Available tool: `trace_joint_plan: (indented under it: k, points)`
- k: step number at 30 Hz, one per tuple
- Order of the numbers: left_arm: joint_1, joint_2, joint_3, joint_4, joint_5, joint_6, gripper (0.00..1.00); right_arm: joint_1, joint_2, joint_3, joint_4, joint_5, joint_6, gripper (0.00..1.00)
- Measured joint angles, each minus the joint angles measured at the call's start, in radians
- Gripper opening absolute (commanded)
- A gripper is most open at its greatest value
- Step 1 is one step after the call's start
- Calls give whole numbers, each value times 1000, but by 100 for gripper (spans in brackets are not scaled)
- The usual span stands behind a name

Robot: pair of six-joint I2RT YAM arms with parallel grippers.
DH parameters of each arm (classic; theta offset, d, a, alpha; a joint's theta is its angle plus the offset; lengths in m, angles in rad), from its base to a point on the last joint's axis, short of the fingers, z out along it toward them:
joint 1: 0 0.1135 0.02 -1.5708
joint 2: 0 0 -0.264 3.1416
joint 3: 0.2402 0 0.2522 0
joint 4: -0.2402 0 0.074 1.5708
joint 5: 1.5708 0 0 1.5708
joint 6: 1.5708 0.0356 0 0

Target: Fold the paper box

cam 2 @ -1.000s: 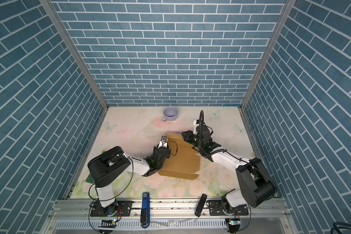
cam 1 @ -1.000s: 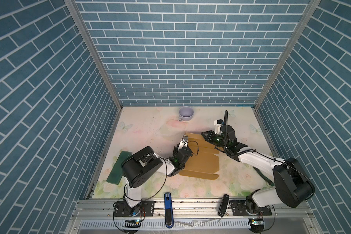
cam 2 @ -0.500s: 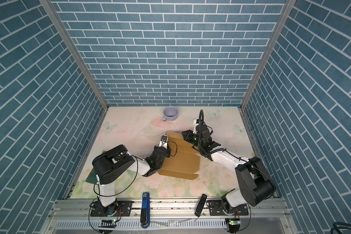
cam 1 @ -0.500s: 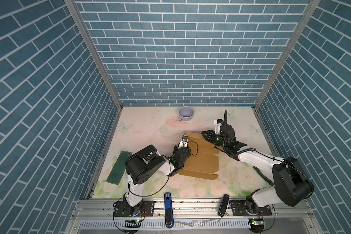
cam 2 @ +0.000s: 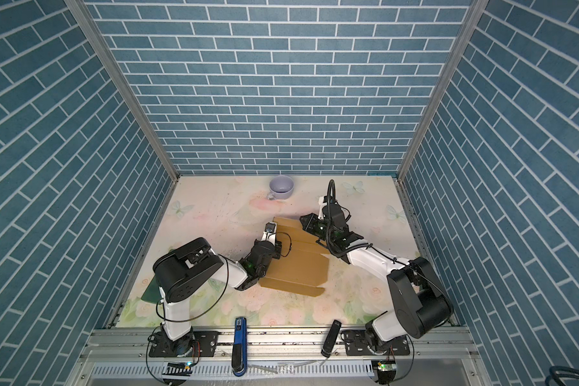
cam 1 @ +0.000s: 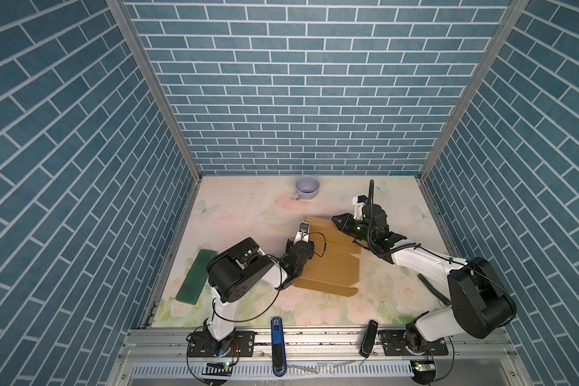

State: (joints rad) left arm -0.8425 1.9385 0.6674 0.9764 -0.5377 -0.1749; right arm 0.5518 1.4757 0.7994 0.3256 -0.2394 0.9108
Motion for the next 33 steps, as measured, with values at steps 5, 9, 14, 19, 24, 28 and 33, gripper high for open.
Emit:
trace_joint_plan:
  k: [5, 9, 14, 19, 24, 28, 33]
  points:
    - [0, 0, 8, -17, -11, -8, 0, 0, 6, 6, -1, 0, 0, 16]
    - [0, -1, 14, -30, -18, -15, 0, 0, 6, 6, 0, 0, 0, 16]
    - [0, -2, 16, -35, -19, -19, 10, 0, 6, 6, 0, 0, 0, 16]
    - [0, -2, 13, -35, -36, -18, 17, 0, 6, 6, 0, 0, 0, 16]
    - [0, -3, 8, -32, -53, -12, 23, 1, 6, 6, 0, 0, 0, 16]
    - [0, -6, 0, -21, -60, -8, 25, 2, 6, 6, 0, 0, 0, 16]
    - [1, -25, -13, -13, -64, 3, 28, 3, 6, 6, 0, 0, 0, 16]
